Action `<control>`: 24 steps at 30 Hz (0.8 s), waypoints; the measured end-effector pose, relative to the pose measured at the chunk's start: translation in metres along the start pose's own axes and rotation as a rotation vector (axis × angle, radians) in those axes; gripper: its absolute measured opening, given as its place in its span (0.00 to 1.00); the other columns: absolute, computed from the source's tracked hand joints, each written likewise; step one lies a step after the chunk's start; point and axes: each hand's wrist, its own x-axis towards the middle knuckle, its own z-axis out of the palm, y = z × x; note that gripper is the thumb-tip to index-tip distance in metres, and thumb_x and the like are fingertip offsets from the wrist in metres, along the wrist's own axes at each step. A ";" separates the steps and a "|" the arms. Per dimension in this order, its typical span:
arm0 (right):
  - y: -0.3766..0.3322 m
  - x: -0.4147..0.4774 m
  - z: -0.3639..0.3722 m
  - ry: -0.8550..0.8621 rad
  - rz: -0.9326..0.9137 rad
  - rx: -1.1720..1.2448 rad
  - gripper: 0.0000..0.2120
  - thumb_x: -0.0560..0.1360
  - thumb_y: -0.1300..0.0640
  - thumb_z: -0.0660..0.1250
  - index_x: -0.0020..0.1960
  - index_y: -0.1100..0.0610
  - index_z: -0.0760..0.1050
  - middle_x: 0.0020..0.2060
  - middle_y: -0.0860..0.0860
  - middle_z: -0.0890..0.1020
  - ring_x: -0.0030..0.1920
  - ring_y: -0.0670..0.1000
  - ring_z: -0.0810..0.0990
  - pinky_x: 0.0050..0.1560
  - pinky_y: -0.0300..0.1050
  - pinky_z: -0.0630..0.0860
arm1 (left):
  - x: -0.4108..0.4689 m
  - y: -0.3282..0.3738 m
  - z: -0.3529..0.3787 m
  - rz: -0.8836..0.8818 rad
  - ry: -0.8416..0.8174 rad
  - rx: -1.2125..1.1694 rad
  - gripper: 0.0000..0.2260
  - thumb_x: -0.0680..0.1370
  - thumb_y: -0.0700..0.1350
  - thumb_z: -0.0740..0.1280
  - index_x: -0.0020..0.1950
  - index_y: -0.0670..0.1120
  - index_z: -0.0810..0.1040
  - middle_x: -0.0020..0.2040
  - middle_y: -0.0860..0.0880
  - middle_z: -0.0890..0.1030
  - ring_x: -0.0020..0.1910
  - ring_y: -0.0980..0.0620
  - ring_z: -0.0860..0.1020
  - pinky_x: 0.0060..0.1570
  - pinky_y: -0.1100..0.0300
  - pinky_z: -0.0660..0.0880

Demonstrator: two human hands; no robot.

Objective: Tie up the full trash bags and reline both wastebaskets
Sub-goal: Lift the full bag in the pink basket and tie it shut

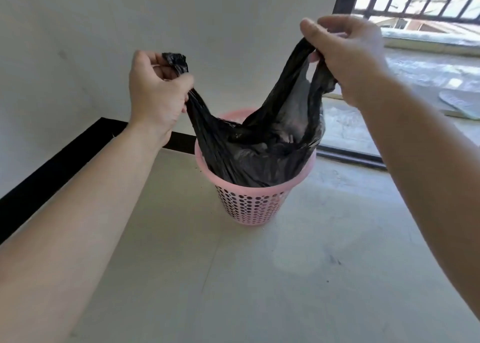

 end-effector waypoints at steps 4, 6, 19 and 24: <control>0.030 -0.002 -0.005 0.116 -0.122 -0.395 0.36 0.67 0.29 0.70 0.67 0.49 0.74 0.57 0.44 0.79 0.50 0.42 0.81 0.53 0.37 0.76 | -0.007 -0.018 0.002 -0.068 -0.002 -0.026 0.16 0.70 0.41 0.74 0.50 0.47 0.69 0.39 0.48 0.78 0.29 0.54 0.73 0.26 0.60 0.70; 0.047 -0.014 -0.008 0.196 -0.215 -0.485 0.39 0.69 0.25 0.63 0.71 0.50 0.69 0.62 0.46 0.75 0.50 0.42 0.78 0.47 0.30 0.69 | -0.014 -0.026 0.004 -0.049 0.064 0.016 0.19 0.70 0.51 0.77 0.49 0.49 0.69 0.40 0.52 0.77 0.33 0.57 0.74 0.35 0.60 0.73; 0.163 -0.065 -0.003 -0.406 -0.124 -0.674 0.60 0.61 0.16 0.55 0.81 0.48 0.41 0.80 0.49 0.47 0.80 0.51 0.45 0.78 0.61 0.51 | -0.049 -0.129 0.012 -0.123 -0.261 0.324 0.57 0.64 0.70 0.73 0.79 0.48 0.44 0.79 0.50 0.55 0.78 0.51 0.56 0.75 0.47 0.58; 0.153 -0.036 0.039 -0.311 -0.007 -0.384 0.62 0.58 0.22 0.70 0.80 0.45 0.43 0.78 0.48 0.60 0.78 0.50 0.58 0.76 0.59 0.59 | -0.033 -0.117 0.033 -0.170 -0.226 0.170 0.44 0.77 0.52 0.70 0.80 0.46 0.42 0.68 0.60 0.68 0.70 0.60 0.66 0.71 0.63 0.62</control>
